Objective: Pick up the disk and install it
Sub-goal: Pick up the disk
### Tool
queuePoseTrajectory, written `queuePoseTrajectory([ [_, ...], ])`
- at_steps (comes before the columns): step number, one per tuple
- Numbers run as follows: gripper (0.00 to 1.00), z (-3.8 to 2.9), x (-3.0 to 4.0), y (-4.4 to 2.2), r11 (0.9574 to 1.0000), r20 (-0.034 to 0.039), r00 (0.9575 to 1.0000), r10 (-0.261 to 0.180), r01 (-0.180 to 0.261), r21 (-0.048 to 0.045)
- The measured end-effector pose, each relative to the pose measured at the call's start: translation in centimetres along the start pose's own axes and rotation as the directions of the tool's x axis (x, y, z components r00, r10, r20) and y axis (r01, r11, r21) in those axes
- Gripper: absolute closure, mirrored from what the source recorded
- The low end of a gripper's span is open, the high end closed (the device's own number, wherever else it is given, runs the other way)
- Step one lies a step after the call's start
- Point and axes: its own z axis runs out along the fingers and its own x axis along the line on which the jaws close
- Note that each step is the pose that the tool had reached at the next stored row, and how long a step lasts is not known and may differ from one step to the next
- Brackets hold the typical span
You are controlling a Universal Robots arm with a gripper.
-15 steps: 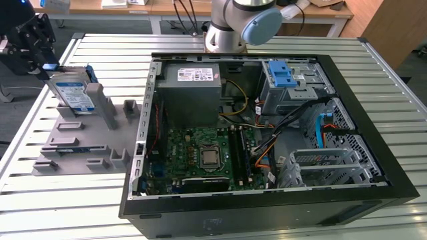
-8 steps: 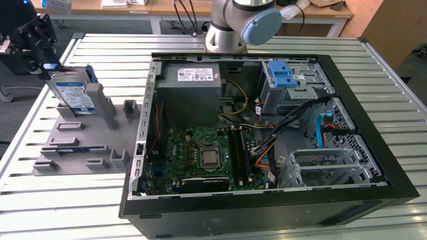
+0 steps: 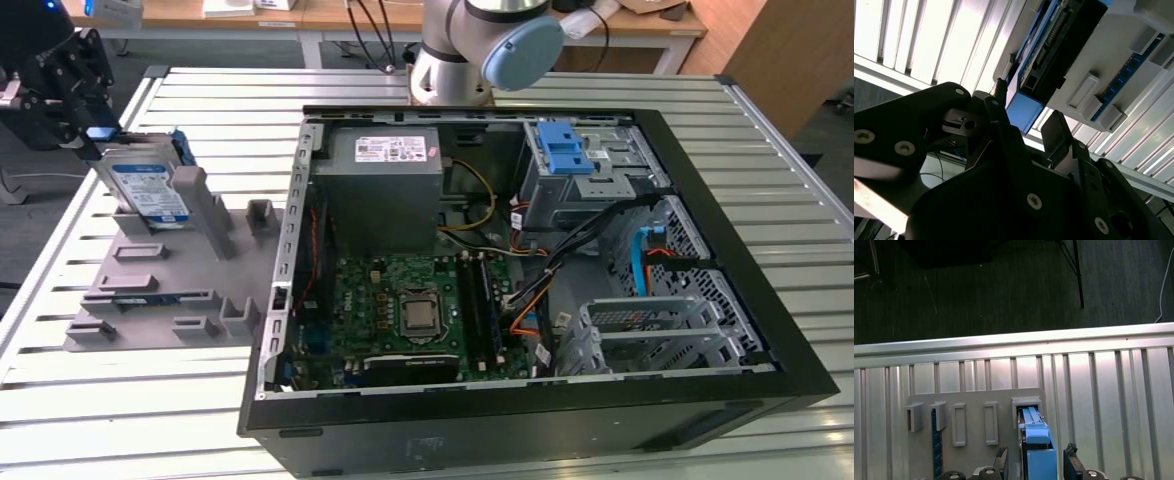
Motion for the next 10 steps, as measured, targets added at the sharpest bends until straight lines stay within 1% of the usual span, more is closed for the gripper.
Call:
queuePoseTrajectory([
  [6,0.45,0.05,0.02,0.17,1.0,0.0005,1.0,0.0,0.0,0.0048],
  [10,0.45,0.17,-0.01,0.21,1.0,0.0003,1.0,0.0,0.0,0.0045],
])
